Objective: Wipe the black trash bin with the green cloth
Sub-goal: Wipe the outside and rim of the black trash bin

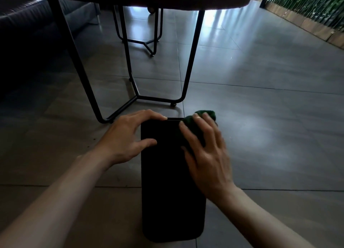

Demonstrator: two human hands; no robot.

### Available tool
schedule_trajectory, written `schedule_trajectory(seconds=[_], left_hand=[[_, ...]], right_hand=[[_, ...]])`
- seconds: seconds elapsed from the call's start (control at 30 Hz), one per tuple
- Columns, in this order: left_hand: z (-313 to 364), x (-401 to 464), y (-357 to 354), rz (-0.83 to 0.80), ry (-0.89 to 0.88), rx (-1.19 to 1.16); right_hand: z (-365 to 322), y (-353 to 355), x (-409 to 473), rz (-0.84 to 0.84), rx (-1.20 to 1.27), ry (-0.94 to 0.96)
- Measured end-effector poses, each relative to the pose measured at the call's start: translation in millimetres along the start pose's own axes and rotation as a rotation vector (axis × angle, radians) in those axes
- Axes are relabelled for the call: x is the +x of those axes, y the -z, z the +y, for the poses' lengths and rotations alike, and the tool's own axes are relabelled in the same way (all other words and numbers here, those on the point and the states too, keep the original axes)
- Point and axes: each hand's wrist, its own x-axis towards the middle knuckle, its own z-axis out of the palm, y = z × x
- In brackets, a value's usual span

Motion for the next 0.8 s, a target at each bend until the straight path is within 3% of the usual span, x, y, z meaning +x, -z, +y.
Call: schedule_trajectory(seconds=[0.07, 0.2, 0.27, 0.33, 0.47, 0.57, 0.63, 0.73, 0.8], left_hand=[[1, 0, 0, -0.002, -0.005, -0.004], [4, -1, -3, -0.019, 0.001, -0.003], [7, -1, -4, -0.025, -0.006, -0.009], [9, -3, -4, -0.021, 0.007, -0.016], [12, -1, -4, -0.026, 0.021, -0.022], [14, 1, -5, -0.034, 0.022, -0.025], [14, 1, -5, -0.034, 0.023, -0.025], [13, 0, -4, -0.04, 0.042, -0.018], [15, -1, -5, -0.043, 0.039, -0.02]], right_hand=[[-16, -11, -9, -0.014, -0.025, 0.099], [-37, -33, -103, -0.264, -0.24, 0.75], [-26, -28, -129, -0.366, -0.426, 0.967], [-10, -19, -117, -0.29, -0.35, 0.868], [3, 3, -40, -0.06, -0.072, 0.219], [-10, 0, -11, 0.036, -0.042, -0.003], [-24, -14, -32, 0.007, -0.063, 0.14], [-37, -31, -97, -0.224, -0.169, 0.639], [-21, -25, -115, -0.309, -0.29, 0.853]])
